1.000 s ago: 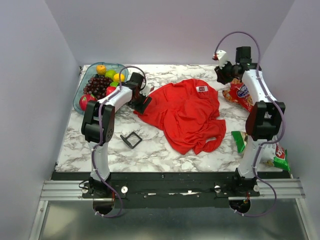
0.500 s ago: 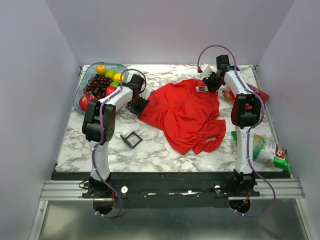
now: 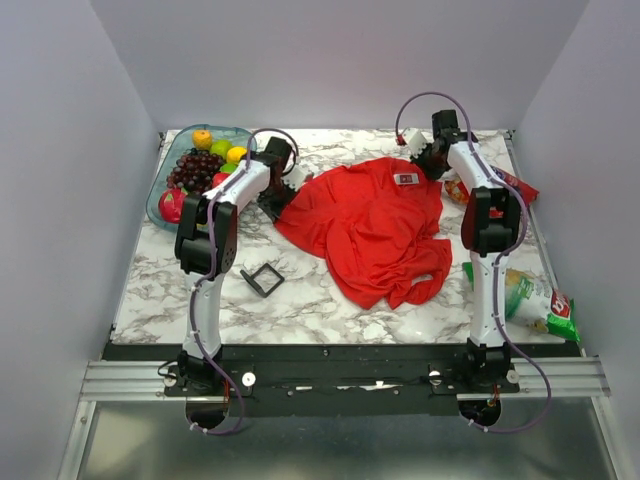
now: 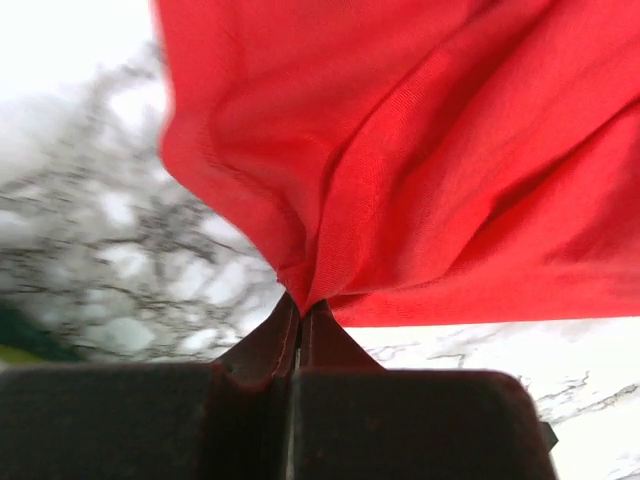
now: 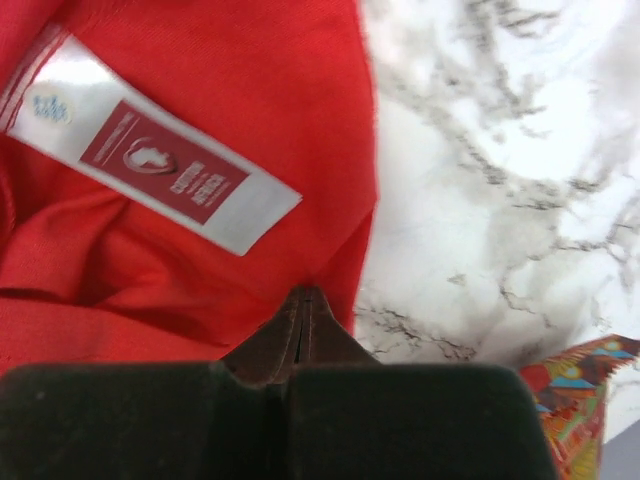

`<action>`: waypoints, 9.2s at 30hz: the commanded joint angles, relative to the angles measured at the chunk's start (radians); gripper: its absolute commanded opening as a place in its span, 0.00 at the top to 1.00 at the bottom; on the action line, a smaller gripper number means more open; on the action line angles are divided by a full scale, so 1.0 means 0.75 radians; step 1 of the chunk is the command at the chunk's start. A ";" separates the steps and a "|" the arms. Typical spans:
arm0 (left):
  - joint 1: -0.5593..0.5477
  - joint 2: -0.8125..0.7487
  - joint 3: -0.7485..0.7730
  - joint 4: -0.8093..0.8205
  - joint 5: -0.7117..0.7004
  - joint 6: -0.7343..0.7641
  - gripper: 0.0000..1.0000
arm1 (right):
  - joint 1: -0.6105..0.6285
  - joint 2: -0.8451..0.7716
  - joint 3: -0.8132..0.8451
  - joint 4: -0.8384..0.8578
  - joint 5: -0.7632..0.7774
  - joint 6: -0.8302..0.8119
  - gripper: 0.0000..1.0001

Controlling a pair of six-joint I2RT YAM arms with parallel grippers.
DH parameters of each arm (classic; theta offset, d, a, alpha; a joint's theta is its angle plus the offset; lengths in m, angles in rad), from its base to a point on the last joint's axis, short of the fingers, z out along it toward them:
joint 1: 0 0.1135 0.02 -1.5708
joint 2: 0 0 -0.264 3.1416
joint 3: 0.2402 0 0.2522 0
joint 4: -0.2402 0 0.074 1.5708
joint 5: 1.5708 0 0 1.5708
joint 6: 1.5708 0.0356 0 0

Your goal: Remove the brooch from the garment

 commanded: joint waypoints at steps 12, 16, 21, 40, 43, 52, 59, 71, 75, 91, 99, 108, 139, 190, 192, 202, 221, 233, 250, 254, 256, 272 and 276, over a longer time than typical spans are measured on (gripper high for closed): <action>0.211 -0.259 0.598 0.301 -0.093 0.163 1.00 | -0.041 -0.488 0.017 0.574 -0.026 0.303 0.99; 0.207 -0.358 0.452 0.310 0.058 0.190 1.00 | -0.027 -0.476 -0.095 0.400 -0.226 0.251 0.80; 0.173 -0.439 0.299 0.164 0.191 0.198 1.00 | 0.022 -0.378 -0.184 0.221 -0.176 0.152 0.66; 0.144 -0.599 0.043 0.158 0.248 0.168 1.00 | 0.082 -0.055 0.023 -0.244 -0.241 0.003 0.47; 0.144 -0.595 0.043 0.160 0.248 0.170 1.00 | 0.088 -0.014 0.060 -0.232 -0.212 0.009 0.49; 0.144 -0.524 0.108 0.158 0.230 0.198 1.00 | 0.104 0.078 0.195 -0.179 -0.037 0.056 0.99; 0.146 -0.489 0.256 0.278 0.161 0.215 1.00 | 0.030 -0.226 0.239 0.101 -0.118 0.293 0.99; 0.144 -0.669 0.341 0.837 -0.036 0.182 1.00 | -0.041 -0.593 0.297 0.619 -0.016 0.434 0.99; 0.144 -0.673 0.448 0.852 -0.042 0.196 1.00 | -0.062 -0.642 0.338 0.757 0.025 0.449 0.99; 0.138 -0.650 0.859 1.138 -0.063 0.321 1.00 | -0.143 -0.785 0.491 1.290 0.219 0.492 0.99; 0.107 -0.752 0.847 1.057 0.037 0.250 1.00 | -0.143 -1.083 -0.012 1.213 0.109 0.455 0.99; 0.097 -1.413 -0.050 0.410 0.414 -0.059 0.85 | -0.143 -1.956 -1.022 0.335 -0.182 0.471 0.99; 0.085 -0.775 -0.409 0.707 0.193 -0.360 0.32 | 0.079 -0.580 -0.518 0.492 -0.403 0.424 0.47; 0.132 -0.990 -0.579 0.494 0.244 -0.113 0.30 | 0.352 0.260 0.436 -0.322 -0.354 -0.672 1.00; 0.129 -0.996 -0.585 0.488 0.246 -0.106 0.30 | 0.352 0.258 0.436 -0.322 -0.349 -0.672 1.00; 0.127 -1.021 -0.665 0.467 0.357 -0.090 0.30 | 0.309 -0.252 -0.292 -0.404 -0.362 -0.386 1.00; 0.099 -0.665 -0.530 0.291 0.263 -0.059 0.32 | 0.255 -0.364 -0.280 -0.105 -0.413 0.168 0.45; 0.101 -0.699 -0.589 0.236 0.191 -0.010 0.32 | 0.257 -0.268 -0.346 -0.191 -0.370 0.072 0.39; 0.097 -0.387 -0.364 -0.032 0.396 0.047 0.36 | 0.239 -0.286 -0.122 -0.255 -0.378 0.250 0.98; 0.089 -0.301 -0.350 -0.040 0.373 0.075 0.39 | 0.180 -0.396 -0.112 -0.124 -0.411 0.316 1.00; 0.078 -0.250 -0.303 -0.099 0.361 0.104 0.41 | 0.153 -0.415 -0.067 -0.085 -0.415 0.362 1.00; 0.087 -0.506 0.086 0.143 0.343 0.306 1.00 | -0.125 -0.501 0.289 0.210 -0.368 0.682 1.00; 0.089 -0.577 0.277 0.269 0.296 0.470 1.00 | -0.207 -0.580 0.289 0.308 -0.337 0.808 1.00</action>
